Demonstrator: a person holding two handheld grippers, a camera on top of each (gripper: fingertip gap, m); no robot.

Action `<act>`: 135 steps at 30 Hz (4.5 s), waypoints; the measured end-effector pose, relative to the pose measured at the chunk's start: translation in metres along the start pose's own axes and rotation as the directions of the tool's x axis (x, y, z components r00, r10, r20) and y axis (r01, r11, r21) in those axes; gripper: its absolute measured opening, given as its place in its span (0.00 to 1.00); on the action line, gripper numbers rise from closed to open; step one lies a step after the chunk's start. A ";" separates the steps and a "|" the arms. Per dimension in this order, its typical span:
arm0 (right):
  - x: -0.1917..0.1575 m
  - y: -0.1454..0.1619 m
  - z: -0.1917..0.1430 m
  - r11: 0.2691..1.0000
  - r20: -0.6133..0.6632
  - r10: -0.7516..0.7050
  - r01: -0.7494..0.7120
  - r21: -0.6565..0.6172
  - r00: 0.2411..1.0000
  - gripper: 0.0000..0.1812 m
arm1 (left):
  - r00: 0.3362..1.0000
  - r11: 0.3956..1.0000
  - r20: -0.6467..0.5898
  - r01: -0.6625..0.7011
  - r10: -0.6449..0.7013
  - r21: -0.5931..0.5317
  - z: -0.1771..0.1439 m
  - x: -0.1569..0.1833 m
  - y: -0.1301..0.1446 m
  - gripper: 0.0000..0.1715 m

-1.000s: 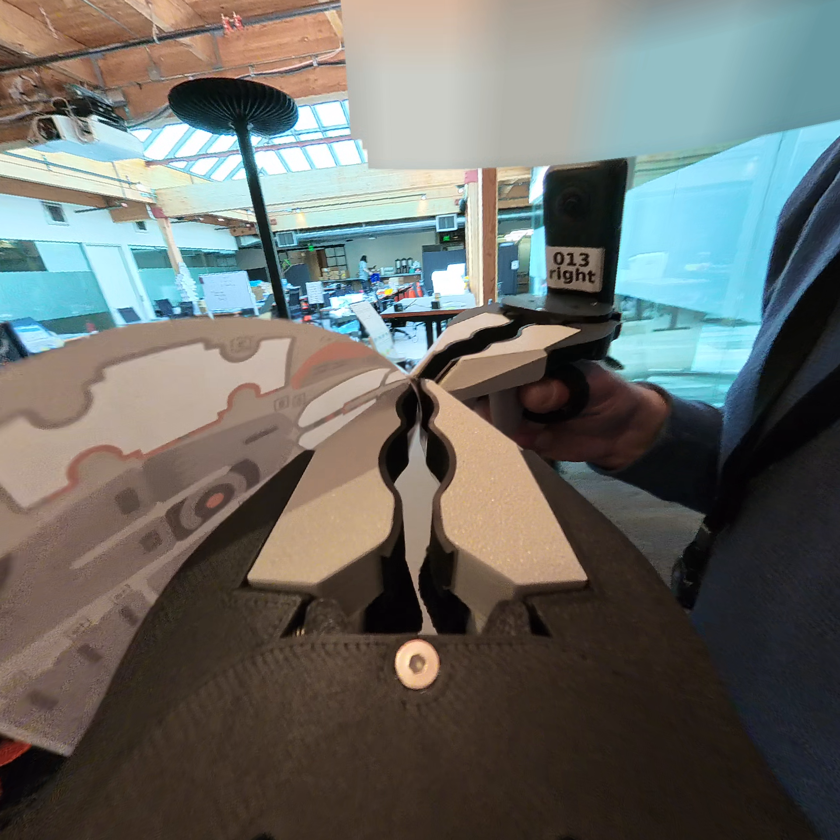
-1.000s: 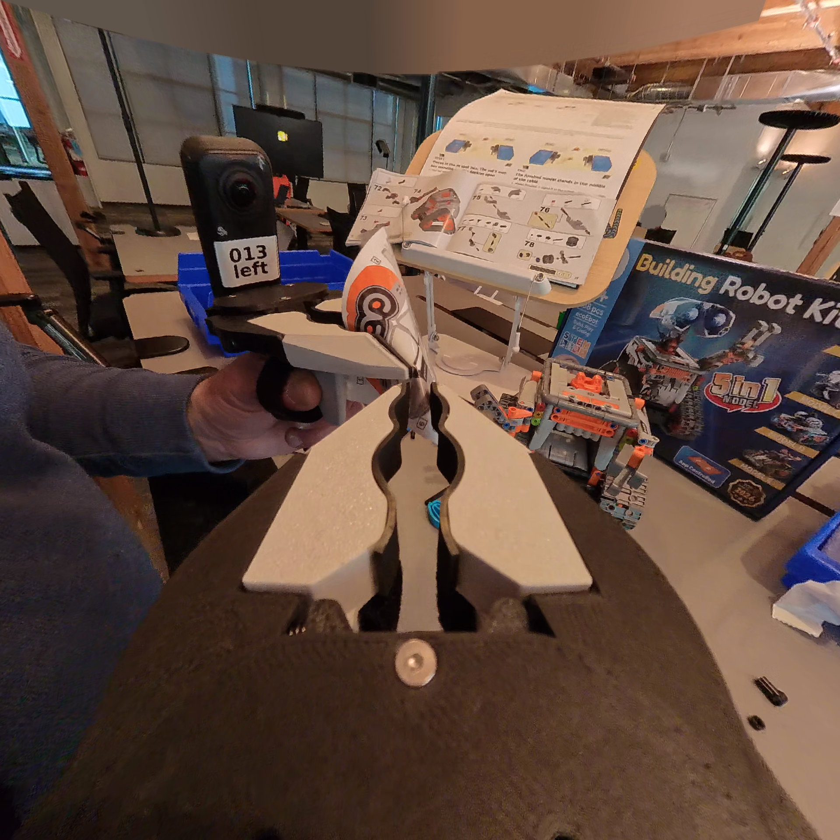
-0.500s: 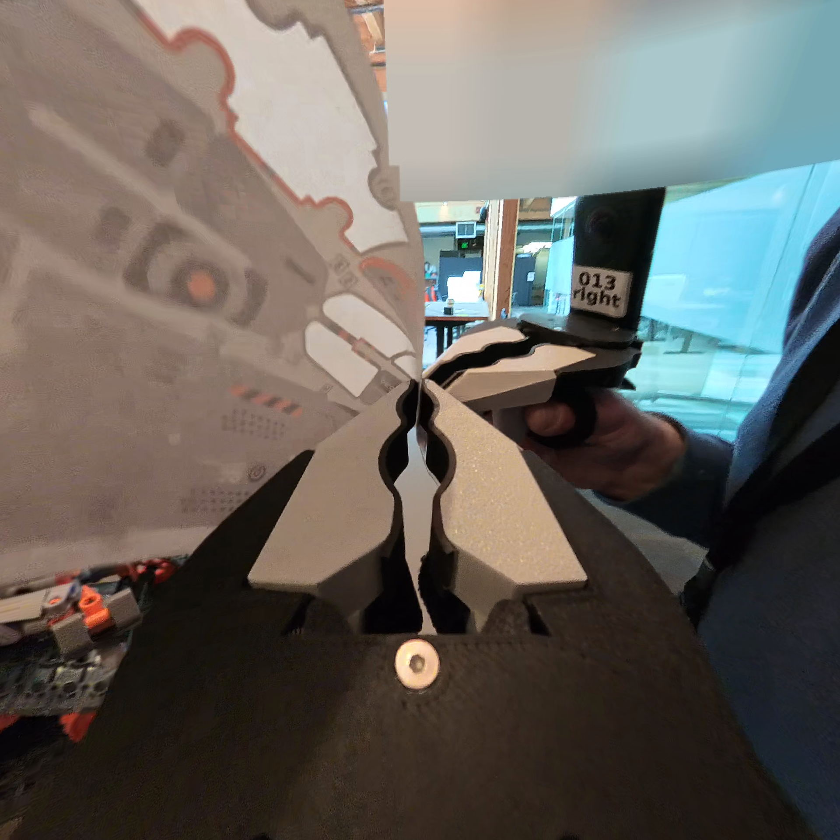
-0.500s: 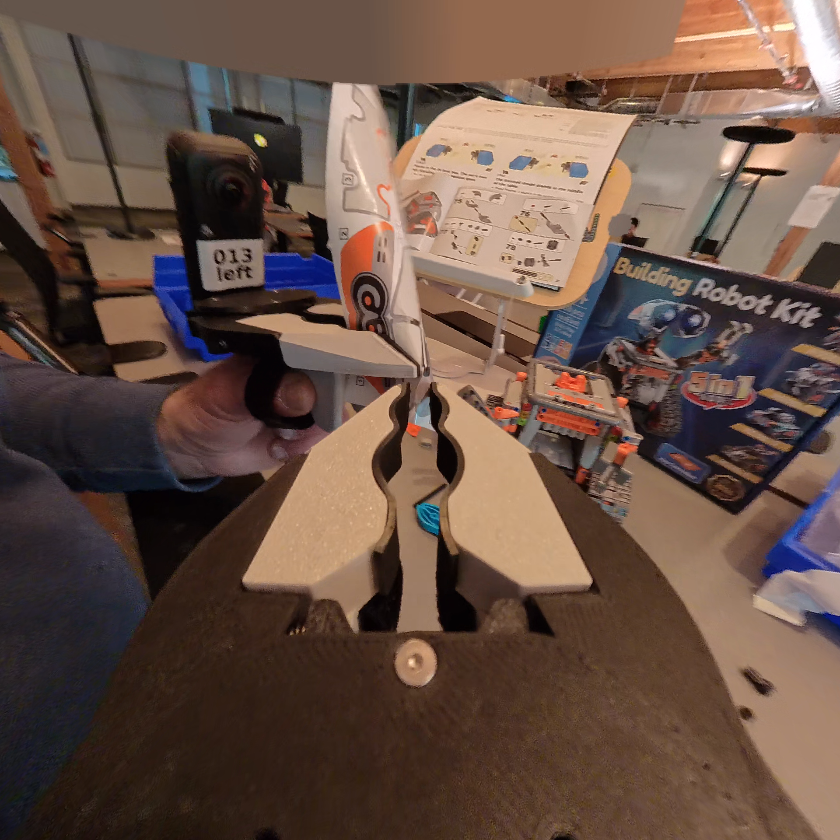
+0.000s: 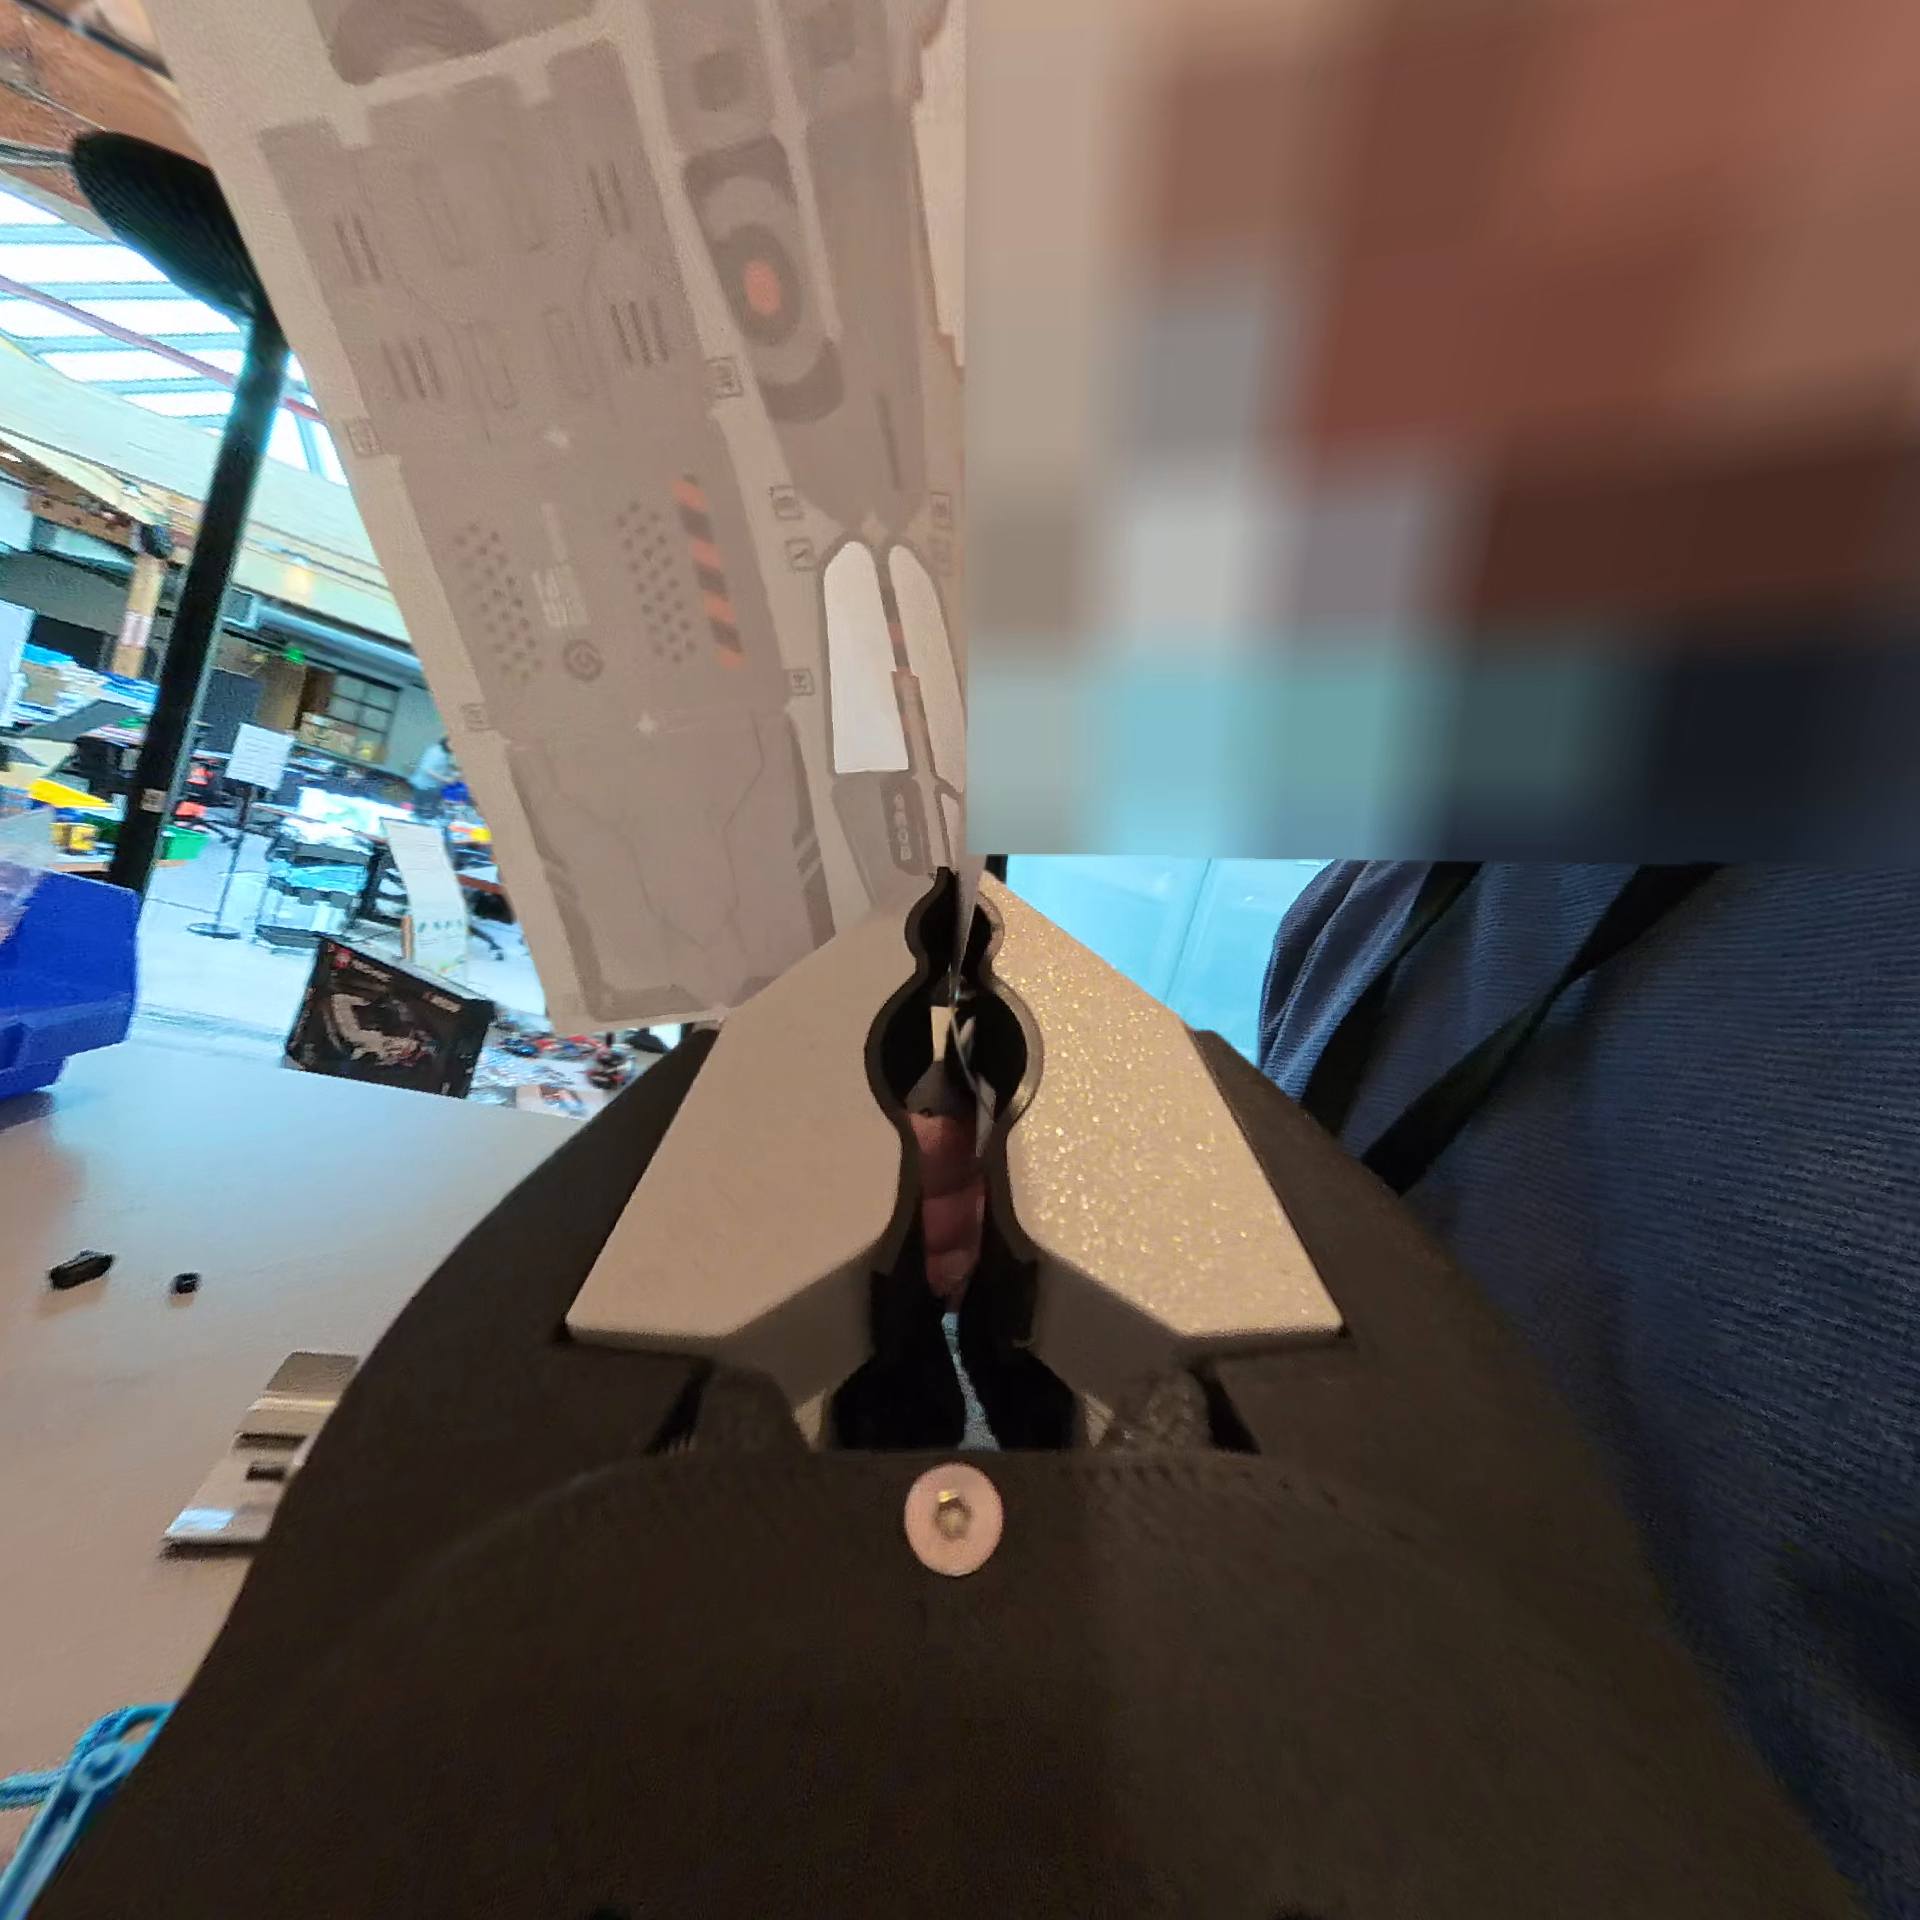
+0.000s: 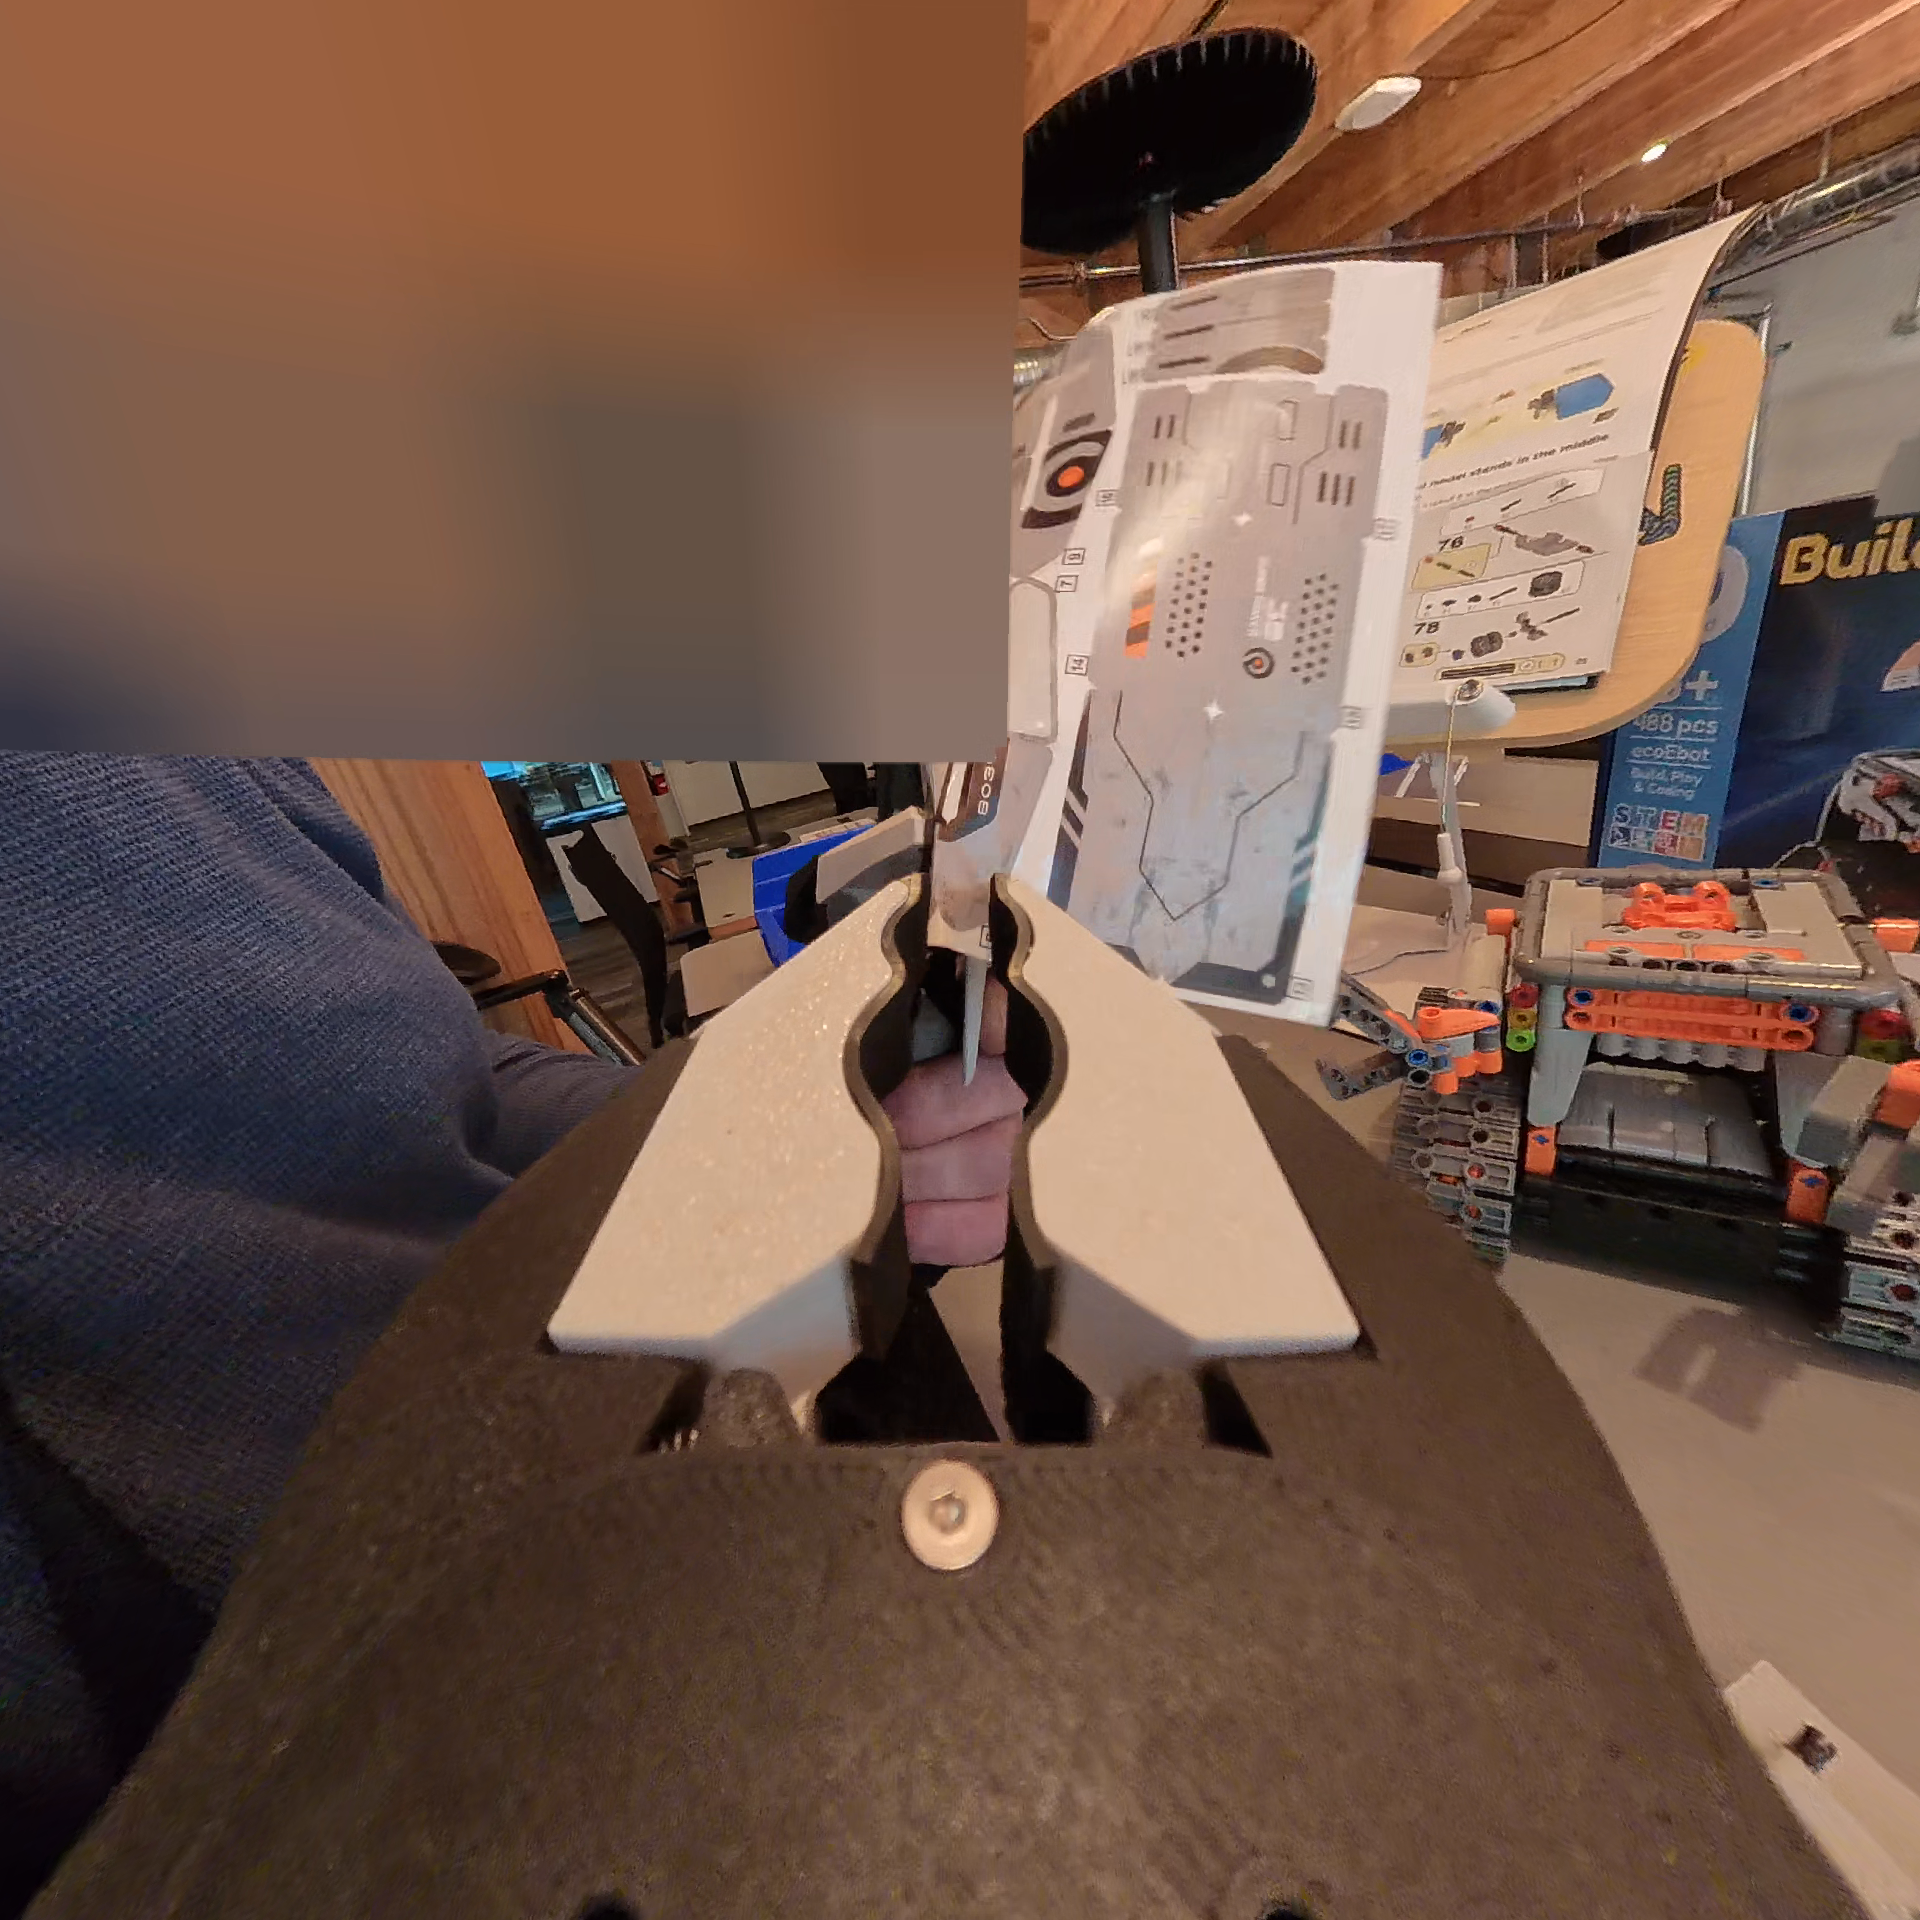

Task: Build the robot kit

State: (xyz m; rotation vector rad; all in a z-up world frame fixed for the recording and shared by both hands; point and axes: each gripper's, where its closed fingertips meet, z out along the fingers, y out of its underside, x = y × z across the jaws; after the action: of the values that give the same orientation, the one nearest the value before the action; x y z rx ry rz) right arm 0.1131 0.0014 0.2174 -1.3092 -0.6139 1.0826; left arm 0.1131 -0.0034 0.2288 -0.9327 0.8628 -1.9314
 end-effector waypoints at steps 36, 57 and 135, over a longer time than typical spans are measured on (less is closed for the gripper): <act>-0.019 -0.013 0.006 0.918 0.358 0.321 -0.382 0.111 0.877 0.03 | 0.922 0.969 -0.324 0.241 -0.211 0.055 0.001 0.020 -0.003 0.00; -0.016 -0.013 0.007 0.929 0.337 0.299 -0.353 0.112 0.893 0.00 | 0.922 0.971 -0.322 0.237 -0.215 0.029 -0.003 0.016 -0.004 0.00; 0.018 0.030 0.081 -0.043 0.084 -0.996 0.929 -0.367 -0.013 0.00 | 0.908 0.856 0.374 0.339 -0.190 -0.389 -0.104 -0.036 -0.047 0.22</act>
State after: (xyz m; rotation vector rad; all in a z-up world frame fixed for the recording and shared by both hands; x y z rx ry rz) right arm 0.0418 0.0511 0.2024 -0.7827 -1.3282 -0.4840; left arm 0.0232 0.0720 0.2058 -1.6776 1.0420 -1.7548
